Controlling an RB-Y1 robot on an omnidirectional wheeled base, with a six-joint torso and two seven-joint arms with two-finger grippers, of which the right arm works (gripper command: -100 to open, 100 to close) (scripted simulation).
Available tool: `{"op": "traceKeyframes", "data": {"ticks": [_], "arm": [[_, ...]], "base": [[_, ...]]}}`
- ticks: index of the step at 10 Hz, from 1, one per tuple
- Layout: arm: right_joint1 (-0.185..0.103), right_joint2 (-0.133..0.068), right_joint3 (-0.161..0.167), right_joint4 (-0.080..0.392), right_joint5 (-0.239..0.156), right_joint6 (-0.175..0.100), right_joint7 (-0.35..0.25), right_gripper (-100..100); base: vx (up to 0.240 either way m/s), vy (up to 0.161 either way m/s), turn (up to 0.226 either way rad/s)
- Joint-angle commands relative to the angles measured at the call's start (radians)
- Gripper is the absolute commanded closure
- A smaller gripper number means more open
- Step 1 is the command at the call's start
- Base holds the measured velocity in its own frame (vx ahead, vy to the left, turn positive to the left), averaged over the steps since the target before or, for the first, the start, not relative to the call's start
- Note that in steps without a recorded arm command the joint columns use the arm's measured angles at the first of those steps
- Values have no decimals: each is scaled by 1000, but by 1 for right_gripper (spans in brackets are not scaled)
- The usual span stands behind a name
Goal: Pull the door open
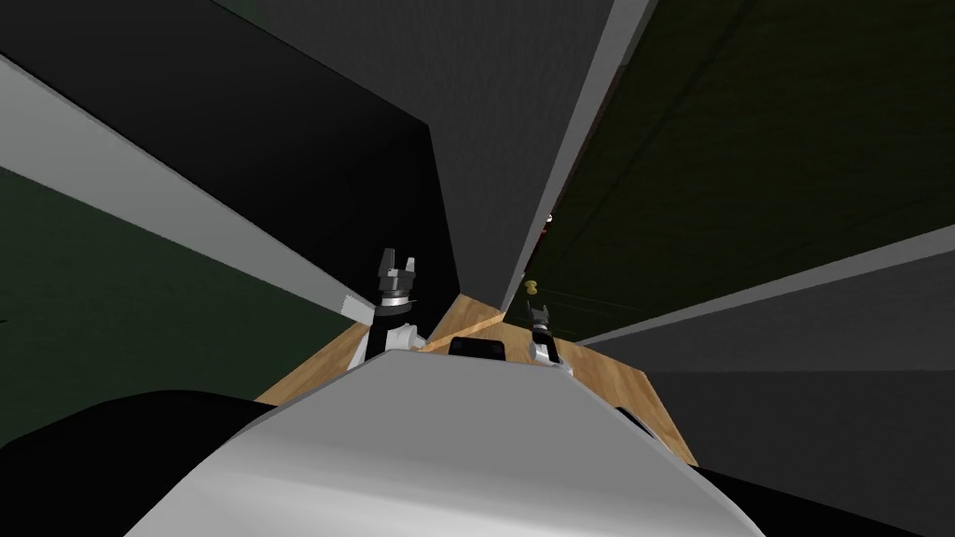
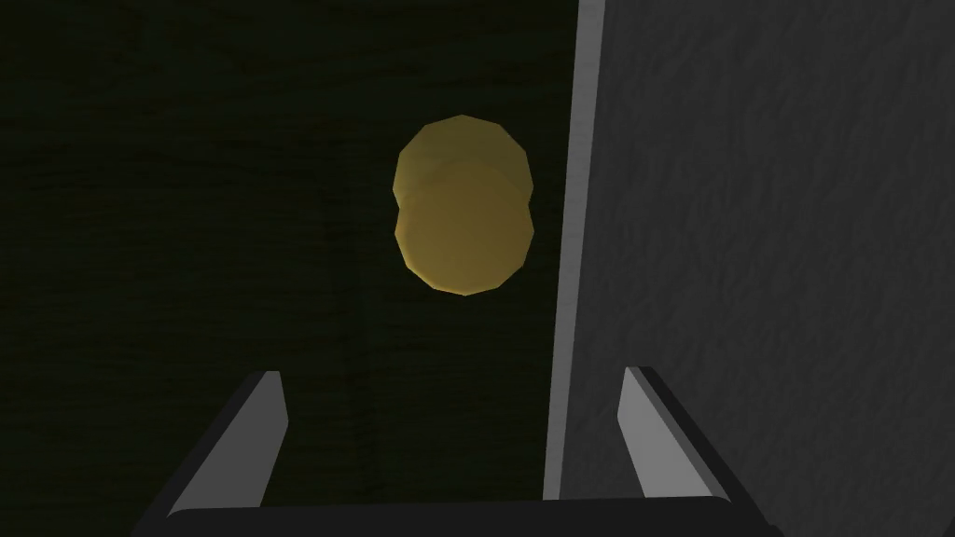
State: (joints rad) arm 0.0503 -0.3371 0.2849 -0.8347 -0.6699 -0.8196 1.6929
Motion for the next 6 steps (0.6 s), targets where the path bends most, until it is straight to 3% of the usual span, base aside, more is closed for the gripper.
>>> {"op": "traceKeyframes", "data": {"ticks": [1,5,6], "arm": [[0,-14,-10,15,-2,-7,-21,-100],[3,-53,-40,48,-9,-22,-71,-100],[3,-48,-35,40,-8,-19,-61,-100]], "base": [[180,13,96],[219,6,107],[85,-8,24]]}}
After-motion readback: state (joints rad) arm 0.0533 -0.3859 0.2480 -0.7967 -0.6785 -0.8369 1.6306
